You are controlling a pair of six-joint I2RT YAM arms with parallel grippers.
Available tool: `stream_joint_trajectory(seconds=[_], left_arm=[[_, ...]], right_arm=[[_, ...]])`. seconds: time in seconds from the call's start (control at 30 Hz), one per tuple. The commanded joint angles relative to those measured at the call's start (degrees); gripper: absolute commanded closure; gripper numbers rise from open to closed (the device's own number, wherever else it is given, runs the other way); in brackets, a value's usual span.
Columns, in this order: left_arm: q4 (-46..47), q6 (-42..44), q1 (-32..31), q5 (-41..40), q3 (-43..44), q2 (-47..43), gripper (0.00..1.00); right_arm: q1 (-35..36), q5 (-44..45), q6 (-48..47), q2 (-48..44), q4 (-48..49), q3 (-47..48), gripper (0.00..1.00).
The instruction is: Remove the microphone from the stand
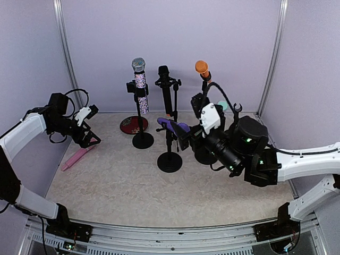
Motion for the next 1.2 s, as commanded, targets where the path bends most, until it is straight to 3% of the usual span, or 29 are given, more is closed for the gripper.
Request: stream_joint_trajectory(seconds=[0.0,0.2,0.57,0.8,1.03,1.17], left_arm=[[1.0,-0.2,-0.6,1.4,0.5,-2.2,0.01],[0.6,-0.3,-1.1,1.4,0.8,-2.3,0.01],[0.8,-0.6,-2.1,1.0,0.1,-3.4,0.01],[0.9,-0.7,-2.4,0.9,-0.2,-3.5,0.01],[0.6,-1.0,-2.8,0.5,-0.2,-3.6,0.01],[0.4,-1.3,-3.4,0.2,0.3,-3.5,0.01]], right_arm=[[0.0,3.5,6.2,4.9,-7.9,3.0,0.0],[-1.1,4.0,9.5,6.3,-22.9,9.9,0.0],[-7.2,-8.1,18.4,4.4,-43.0,19.2,0.0],[-7.7,-12.3,19.0,8.5,-48.9,23.1,0.0],[-7.8,-12.5,20.7,8.2,-45.4,19.1,0.01],[-8.3,-12.9,18.4,10.1,-45.5,21.4,0.05]])
